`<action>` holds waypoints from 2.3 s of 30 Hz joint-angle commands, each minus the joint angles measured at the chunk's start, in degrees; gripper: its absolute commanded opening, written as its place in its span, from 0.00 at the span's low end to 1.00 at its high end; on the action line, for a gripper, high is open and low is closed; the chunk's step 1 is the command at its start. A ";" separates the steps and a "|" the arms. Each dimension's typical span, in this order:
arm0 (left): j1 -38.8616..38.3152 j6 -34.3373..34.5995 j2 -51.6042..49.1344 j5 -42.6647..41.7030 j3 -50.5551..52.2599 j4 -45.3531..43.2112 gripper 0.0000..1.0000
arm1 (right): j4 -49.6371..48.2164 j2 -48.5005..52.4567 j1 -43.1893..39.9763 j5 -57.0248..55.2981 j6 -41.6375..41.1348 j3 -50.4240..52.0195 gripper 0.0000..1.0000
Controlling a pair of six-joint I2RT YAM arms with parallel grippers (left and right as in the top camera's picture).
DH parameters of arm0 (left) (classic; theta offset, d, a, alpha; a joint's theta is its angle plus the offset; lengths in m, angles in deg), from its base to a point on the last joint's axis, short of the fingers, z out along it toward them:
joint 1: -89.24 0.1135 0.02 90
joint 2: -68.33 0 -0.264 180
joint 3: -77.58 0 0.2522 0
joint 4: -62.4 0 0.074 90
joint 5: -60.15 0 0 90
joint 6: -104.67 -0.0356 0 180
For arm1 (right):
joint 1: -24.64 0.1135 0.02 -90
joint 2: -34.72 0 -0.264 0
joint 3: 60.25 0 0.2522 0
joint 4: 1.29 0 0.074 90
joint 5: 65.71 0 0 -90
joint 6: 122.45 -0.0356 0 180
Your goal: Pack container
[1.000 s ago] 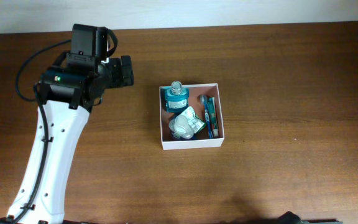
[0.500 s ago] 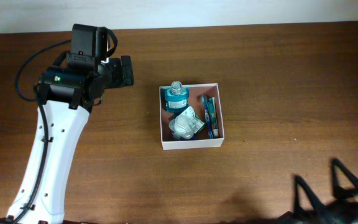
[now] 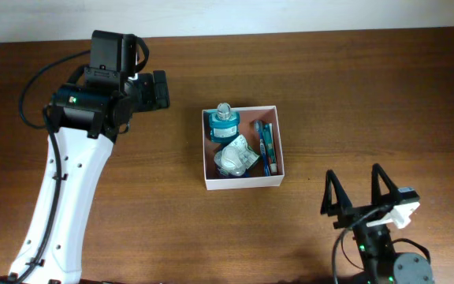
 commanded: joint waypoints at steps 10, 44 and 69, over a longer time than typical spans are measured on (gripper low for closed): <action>0.20 -0.92 0.31 0.42 -0.79 -0.11 0.99 | -5.66 -0.63 -8.00 -0.33 9.75 8.94 0.98; 0.20 -0.92 0.31 0.42 -0.79 -0.11 0.99 | -5.66 -0.59 -9.40 3.19 21.31 15.80 0.98; -0.35 -0.92 2.08 0.42 0.02 -0.11 0.99 | -5.66 -0.59 -9.40 3.19 21.31 15.80 0.99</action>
